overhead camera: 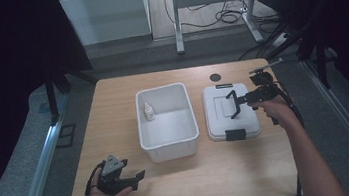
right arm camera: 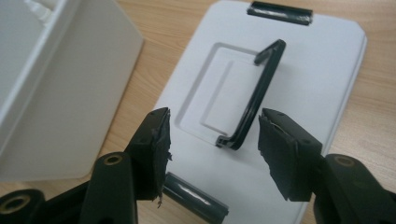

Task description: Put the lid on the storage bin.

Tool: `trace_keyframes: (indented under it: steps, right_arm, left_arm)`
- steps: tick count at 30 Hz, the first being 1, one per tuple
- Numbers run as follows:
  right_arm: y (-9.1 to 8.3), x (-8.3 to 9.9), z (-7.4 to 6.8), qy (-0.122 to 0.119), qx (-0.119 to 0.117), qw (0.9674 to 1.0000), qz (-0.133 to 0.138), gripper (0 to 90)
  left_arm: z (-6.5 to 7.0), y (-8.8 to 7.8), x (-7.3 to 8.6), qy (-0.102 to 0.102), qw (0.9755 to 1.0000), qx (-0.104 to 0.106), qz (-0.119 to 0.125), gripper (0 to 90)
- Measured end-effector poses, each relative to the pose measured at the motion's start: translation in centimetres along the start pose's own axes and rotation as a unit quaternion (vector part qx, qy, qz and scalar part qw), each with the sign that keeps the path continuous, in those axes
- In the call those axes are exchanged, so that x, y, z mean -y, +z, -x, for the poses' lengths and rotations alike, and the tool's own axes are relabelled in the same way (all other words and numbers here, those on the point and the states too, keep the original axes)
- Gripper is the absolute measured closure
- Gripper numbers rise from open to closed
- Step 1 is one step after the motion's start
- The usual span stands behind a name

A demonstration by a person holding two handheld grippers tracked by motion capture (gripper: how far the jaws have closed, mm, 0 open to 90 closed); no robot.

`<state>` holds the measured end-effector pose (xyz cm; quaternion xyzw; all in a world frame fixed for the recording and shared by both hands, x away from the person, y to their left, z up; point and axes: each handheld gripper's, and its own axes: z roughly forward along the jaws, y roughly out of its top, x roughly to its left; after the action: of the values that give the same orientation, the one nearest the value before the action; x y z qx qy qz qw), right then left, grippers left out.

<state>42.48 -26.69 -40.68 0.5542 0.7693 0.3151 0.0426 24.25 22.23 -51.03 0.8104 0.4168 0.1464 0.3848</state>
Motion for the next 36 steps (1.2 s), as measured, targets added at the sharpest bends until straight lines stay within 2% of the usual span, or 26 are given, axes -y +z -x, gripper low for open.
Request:
trace_keyframes:
  steps: [4, 10, 16, 20, 23, 27, 36]
  right_arm:
    - [0.8, -0.9, 0.8, 0.017, 0.011, 0.9996, -0.021, 49.5]
    - [1.9, -2.2, 1.7, 0.042, 0.004, 0.9983, -0.041, 55.9]
    - [3.6, -3.1, 2.3, 0.052, 0.014, 0.996, -0.071, 60.2]
    - [4.5, -3.4, 2.8, 0.069, 0.012, 0.9946, -0.077, 62.3]
    - [5.0, -3.4, 3.1, 0.076, 0.018, 0.9934, -0.084, 62.4]
    - [5.7, -3.4, 3.7, 0.09, 0.006, 0.9916, -0.092, 63.5]
    - [6.8, -3.4, 4.1, 0.098, -0.002, 0.9899, -0.103, 69.6]
  left_arm:
    - [0.1, 0.2, 0.0, 0.002, 1.0, 0.002, -0.003, 20.4]
    - [0.3, 0.3, 0.0, 0.004, 1.0, 0.001, -0.005, 20.3]
    - [0.2, 0.1, 0.0, 0.002, 1.0, 0.002, -0.002, 20.4]
    - [0.1, 0.0, 0.0, 0.001, 1.0, 0.001, -0.001, 20.3]
    - [0.1, 0.0, 0.0, 0.001, 1.0, 0.001, -0.001, 20.3]
    - [0.2, 0.1, 0.0, 0.002, 1.0, 0.001, -0.003, 20.3]
    - [0.3, 0.2, 0.0, 0.003, 1.0, 0.003, -0.003, 20.3]
